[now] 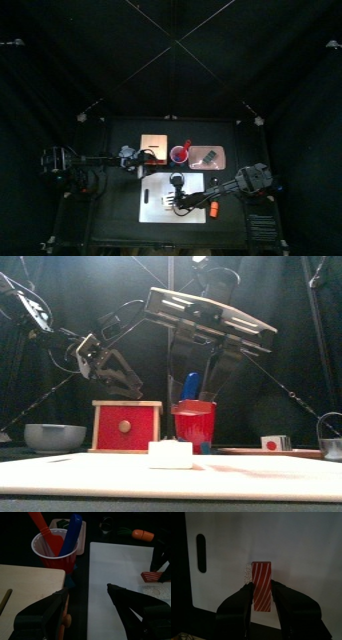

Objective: Put salmon on rice

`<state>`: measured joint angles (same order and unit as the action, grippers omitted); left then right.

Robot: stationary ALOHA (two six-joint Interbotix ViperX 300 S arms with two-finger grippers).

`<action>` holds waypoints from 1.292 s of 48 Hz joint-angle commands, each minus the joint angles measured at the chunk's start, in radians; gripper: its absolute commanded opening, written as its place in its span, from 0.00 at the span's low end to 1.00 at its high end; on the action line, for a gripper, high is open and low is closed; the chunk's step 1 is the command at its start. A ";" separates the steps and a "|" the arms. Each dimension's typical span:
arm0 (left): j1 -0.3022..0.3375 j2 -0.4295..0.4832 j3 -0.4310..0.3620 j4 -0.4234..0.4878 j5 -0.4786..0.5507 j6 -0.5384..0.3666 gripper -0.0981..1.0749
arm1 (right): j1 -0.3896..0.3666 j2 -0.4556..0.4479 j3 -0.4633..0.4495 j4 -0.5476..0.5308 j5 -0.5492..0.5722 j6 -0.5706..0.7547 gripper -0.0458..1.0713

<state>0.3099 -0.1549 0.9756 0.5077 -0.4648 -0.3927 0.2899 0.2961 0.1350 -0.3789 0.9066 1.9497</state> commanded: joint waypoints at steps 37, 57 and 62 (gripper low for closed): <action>0.008 -0.015 0.006 -0.012 -0.002 0.021 0.91 | -0.003 0.091 -0.152 0.046 0.064 0.031 0.60; 0.017 -0.020 0.006 -0.011 0.000 0.023 0.91 | -0.005 0.101 -0.156 0.040 0.066 0.029 0.74; 0.018 -0.020 0.006 -0.011 0.000 0.023 0.91 | -0.005 0.100 -0.155 0.041 0.064 0.028 0.75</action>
<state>0.3221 -0.1595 0.9925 0.4970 -0.4617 -0.3712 0.2869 0.4203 0.0031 -0.3344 0.9710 1.9758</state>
